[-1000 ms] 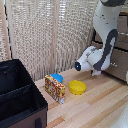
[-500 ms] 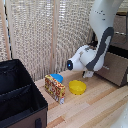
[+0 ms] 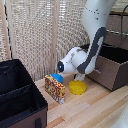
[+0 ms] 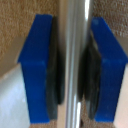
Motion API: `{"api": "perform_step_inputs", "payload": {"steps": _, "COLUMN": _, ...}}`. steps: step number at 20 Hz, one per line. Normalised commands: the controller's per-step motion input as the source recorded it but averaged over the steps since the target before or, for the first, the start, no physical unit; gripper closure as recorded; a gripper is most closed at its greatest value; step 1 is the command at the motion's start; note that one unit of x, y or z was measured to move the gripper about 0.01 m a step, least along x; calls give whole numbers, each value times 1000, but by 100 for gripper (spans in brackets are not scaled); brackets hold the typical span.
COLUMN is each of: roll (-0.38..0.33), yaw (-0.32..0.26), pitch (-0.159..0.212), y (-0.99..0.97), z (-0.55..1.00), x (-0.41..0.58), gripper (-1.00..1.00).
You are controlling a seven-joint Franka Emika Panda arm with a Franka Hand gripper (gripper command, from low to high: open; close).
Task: Move your gripper towards the bottom drawer handle. Grasp the handle gently with your gripper. Apply gentle outward force to slide the bottom drawer open.
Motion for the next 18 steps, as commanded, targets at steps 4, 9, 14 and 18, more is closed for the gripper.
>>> {"api": "perform_step_inputs", "payload": {"steps": 4, "roll": 20, "yaw": -8, "pitch": 5, "y": 0, "z": 458, "x": 236, "gripper": -100}}
{"api": "perform_step_inputs", "payload": {"steps": 9, "roll": 84, "yaw": -38, "pitch": 19, "y": 62, "z": 605, "x": 224, "gripper": -100}}
{"api": "perform_step_inputs", "payload": {"steps": 14, "roll": 168, "yaw": -107, "pitch": 33, "y": 255, "z": 577, "x": 198, "gripper": -100}}
{"api": "perform_step_inputs", "payload": {"steps": 18, "roll": 276, "yaw": -130, "pitch": 43, "y": 387, "z": 254, "x": 86, "gripper": -100}}
